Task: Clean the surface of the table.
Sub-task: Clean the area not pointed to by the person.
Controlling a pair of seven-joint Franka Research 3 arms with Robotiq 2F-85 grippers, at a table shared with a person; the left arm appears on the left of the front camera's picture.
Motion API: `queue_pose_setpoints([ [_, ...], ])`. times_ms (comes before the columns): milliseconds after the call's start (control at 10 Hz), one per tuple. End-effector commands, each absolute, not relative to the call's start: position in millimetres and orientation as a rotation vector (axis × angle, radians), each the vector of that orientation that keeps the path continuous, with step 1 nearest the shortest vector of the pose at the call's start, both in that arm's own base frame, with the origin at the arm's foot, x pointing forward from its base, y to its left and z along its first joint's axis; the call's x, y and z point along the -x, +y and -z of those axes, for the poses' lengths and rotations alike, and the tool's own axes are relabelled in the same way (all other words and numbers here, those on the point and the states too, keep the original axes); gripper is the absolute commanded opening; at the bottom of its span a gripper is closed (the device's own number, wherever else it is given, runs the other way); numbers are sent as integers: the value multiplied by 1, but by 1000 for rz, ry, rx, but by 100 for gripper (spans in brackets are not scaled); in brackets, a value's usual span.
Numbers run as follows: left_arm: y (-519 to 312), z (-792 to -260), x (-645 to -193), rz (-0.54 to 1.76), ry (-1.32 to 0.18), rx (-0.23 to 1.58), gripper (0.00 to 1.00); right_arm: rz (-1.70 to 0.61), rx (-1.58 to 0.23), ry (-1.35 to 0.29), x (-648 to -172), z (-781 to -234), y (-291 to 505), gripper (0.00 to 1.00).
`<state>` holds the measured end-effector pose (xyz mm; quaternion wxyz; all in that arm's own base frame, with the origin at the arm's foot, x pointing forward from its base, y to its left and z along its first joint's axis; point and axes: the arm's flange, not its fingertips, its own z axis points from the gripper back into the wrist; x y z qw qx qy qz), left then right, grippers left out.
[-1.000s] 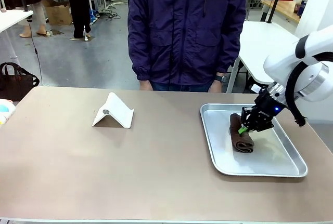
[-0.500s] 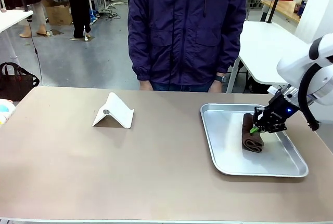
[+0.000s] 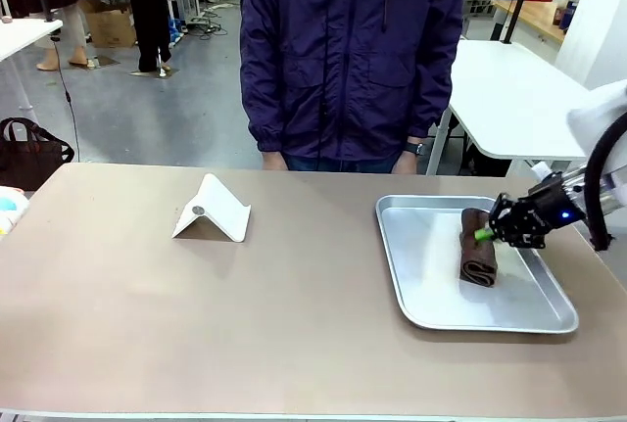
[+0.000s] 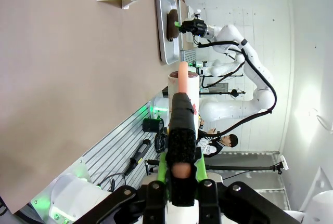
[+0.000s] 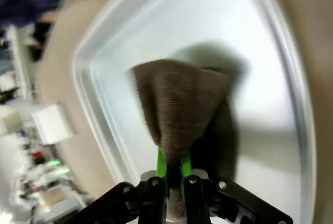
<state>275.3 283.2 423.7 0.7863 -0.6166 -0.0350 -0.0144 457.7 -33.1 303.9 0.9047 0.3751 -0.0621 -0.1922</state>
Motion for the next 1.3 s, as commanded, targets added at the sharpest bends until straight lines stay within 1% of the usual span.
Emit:
queue_pose_setpoints([
  [0,286,-429,-274,29,-76,1346,10,277,-1094,-226,-445,-310,-32,11],
  [300,286,-429,-274,29,-76,1346,10,192,-1465,-206,-444,-325,-23,11],
  [500,286,-429,-274,29,-76,1346,10,133,-1747,-133,-439,-335,-26,11],
  [600,286,-429,-274,29,-76,1346,10,57,-1858,-75,-432,-342,-30,11],
  [700,286,-429,-274,29,-76,1346,10,-19,-1903,-39,-421,-350,-35,11],
  [900,286,-429,-274,29,-76,1346,10,-74,-1895,-4,-403,-359,-45,11],
  [1200,286,-429,-274,29,-76,1346,10,22,-1821,5,-382,-354,-76,11],
])
